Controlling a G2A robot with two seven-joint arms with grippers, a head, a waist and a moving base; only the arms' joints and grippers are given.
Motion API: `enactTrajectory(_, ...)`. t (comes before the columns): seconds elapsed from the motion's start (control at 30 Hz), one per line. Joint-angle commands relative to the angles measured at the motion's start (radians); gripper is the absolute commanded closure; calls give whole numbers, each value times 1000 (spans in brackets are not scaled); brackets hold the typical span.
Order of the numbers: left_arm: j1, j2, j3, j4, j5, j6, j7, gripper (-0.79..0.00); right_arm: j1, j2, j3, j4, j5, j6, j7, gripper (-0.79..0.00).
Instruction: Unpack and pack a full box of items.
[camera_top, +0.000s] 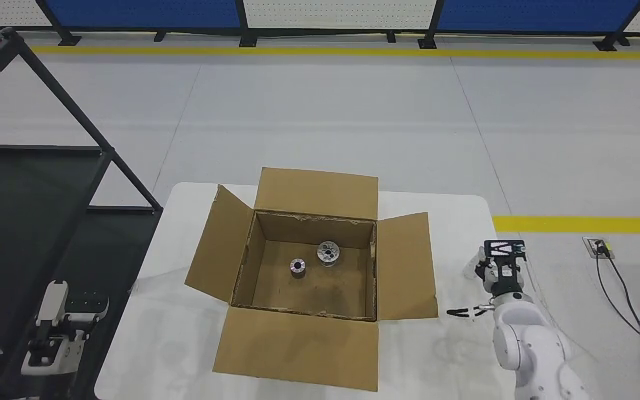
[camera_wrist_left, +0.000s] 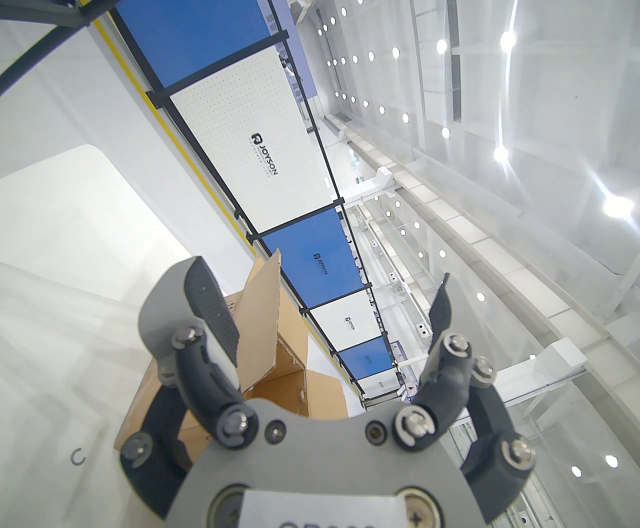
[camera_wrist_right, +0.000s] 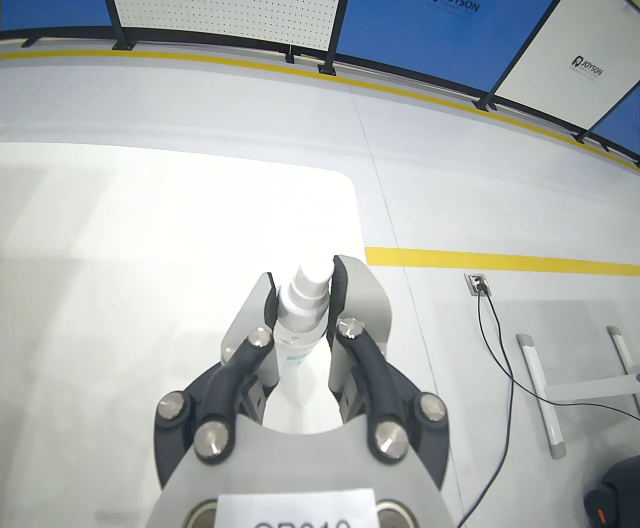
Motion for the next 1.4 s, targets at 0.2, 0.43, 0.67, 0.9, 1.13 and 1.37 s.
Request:
enactTrajectory(0.2, 0, 0, 0, 0, 0, 0, 0, -785, 0, 0, 5, 21, 11, -8, -12, -785)
enactTrajectory(0.43, 0, 0, 0, 0, 0, 0, 0, -785, -24, 2, 20, -14, 20, -21, -17, -785)
enactTrajectory(0.67, 0, 0, 0, 0, 0, 0, 0, -785, -76, 7, 70, -173, 65, -48, -44, -785)
enactTrajectory(0.9, 0, 0, 0, 0, 0, 0, 0, -785, -166, 20, 107, -561, 113, -223, 58, -785)
enactTrajectory(1.13, 0, 0, 0, 0, 0, 0, 0, -785, -112, 32, -6, -798, 169, -440, 326, -785)
enactTrajectory(1.37, 0, 0, 0, 0, 0, 0, 0, -785, 89, 24, -252, -721, 242, -505, 532, -785)
